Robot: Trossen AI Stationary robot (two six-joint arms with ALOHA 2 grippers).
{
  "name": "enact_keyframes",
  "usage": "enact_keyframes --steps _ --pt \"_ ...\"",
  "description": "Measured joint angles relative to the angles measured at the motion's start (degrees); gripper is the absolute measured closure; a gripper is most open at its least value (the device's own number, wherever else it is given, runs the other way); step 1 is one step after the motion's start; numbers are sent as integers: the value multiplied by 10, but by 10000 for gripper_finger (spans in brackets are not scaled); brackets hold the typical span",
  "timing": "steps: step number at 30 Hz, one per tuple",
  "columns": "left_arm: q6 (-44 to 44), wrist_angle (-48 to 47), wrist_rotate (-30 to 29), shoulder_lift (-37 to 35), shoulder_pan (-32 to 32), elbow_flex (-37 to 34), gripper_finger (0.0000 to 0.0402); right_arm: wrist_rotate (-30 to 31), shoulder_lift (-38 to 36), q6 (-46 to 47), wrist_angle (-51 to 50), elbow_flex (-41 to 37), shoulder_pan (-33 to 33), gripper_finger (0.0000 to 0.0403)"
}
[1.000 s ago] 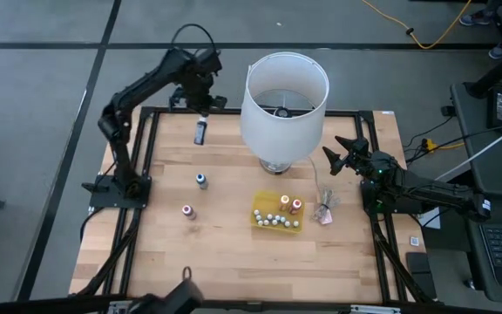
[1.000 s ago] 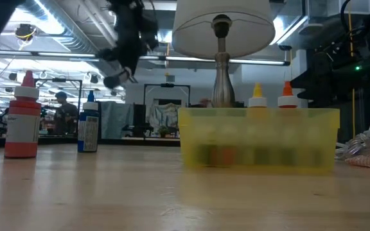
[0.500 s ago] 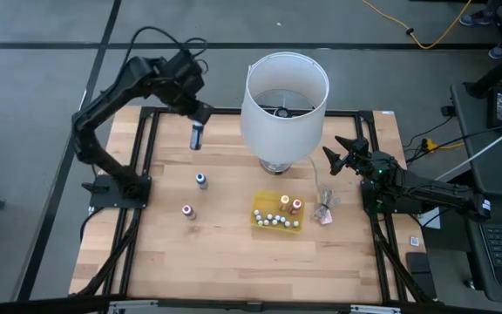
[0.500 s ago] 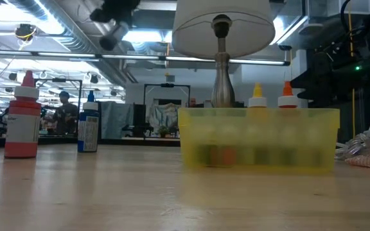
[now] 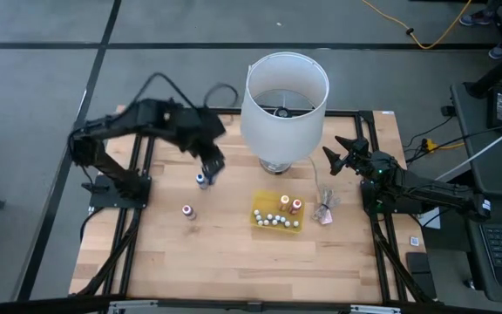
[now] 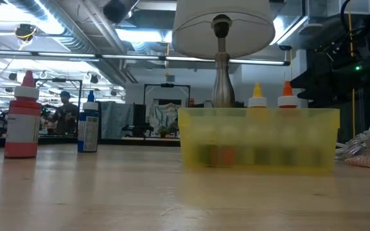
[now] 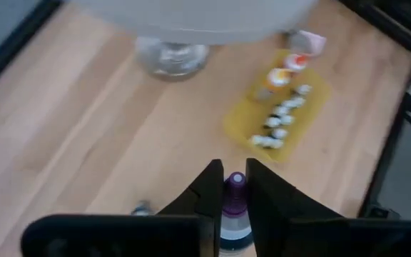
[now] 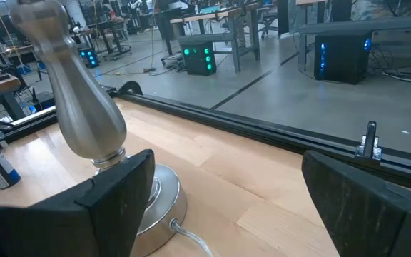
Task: Pick & Place food coloring
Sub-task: Put the purple food coloring bottle into the yellow bin
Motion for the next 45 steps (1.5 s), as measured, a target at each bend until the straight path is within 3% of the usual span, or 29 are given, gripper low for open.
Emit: enact_keyframes --steps 8,19,33,45 --pt "29 110 -37 64 -117 0 364 0 0 0 0 0 0 47" --pt "48 274 -73 171 -188 0 364 0 0 0 0 0 0 47" --pt "106 379 -184 255 -186 -7 364 0 0 0 0 0 0 47" --pt "109 505 -209 256 -167 -113 364 0 0 0 0 0 0 47"
